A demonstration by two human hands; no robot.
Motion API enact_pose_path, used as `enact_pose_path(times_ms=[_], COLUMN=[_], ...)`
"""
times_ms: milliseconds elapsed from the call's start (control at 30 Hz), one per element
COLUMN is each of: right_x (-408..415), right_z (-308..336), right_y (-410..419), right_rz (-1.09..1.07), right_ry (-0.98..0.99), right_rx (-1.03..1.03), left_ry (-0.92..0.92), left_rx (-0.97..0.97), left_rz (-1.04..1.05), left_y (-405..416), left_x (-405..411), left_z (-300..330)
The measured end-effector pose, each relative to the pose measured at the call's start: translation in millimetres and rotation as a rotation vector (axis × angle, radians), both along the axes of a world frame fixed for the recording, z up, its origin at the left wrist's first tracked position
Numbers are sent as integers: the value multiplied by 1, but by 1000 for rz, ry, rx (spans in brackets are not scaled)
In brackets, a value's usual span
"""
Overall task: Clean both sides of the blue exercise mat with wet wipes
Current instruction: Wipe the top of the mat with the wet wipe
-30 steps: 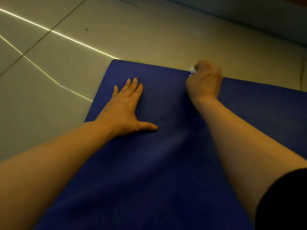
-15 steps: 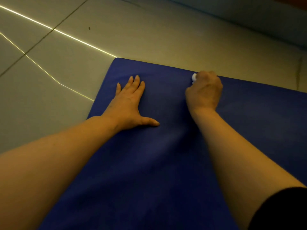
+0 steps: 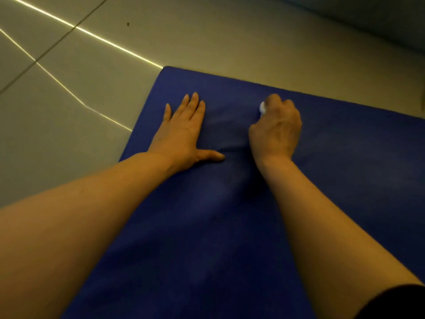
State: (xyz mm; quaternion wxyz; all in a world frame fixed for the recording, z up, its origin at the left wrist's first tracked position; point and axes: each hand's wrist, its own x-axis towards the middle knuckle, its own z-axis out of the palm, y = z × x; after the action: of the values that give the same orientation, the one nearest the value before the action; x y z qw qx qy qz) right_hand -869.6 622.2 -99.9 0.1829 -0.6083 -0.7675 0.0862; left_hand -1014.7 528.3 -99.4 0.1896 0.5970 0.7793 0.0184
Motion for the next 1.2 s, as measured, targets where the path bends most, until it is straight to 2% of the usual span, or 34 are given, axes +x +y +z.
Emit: enact_pose_path(times_ms=[167, 267, 400, 500, 633, 733, 800, 933, 1000, 1200], right_x=[-31, -3, 42, 19, -39, -34, -6, 34, 19, -15], right_z=[-2, -2, 1, 4, 10, 9, 7, 8, 8, 11], right_y=[-39, -27, -13, -34, -88, -94, -73, -48, -62, -118], right_rz=[280, 404, 100, -2, 344, 514, 438, 58, 41, 474], right_ry=[19, -15, -5, 3, 44, 8, -10, -17, -10, -9], right_rx=[-4, 34, 11, -83, -163, -147, -90, -110, -146, -205], left_ry=[-10, -22, -108, -68, -61, -80, -56, -55, -54, -69], left_rx=[129, 83, -68, -150, -145, -128, -141, -148, -151, -161], left_rz=[65, 35, -12, -55, -38, -23, -35, -34, -30, 5], left_y=[-20, -39, -72, -79, -74, -74, -74, -74, -73, -70], left_x=[19, 18, -6, -10, -7, -9, -9, -10, -9, -6], left_z=[-4, 0, 16, 15, 11, 10, 9, 7, 6, 10])
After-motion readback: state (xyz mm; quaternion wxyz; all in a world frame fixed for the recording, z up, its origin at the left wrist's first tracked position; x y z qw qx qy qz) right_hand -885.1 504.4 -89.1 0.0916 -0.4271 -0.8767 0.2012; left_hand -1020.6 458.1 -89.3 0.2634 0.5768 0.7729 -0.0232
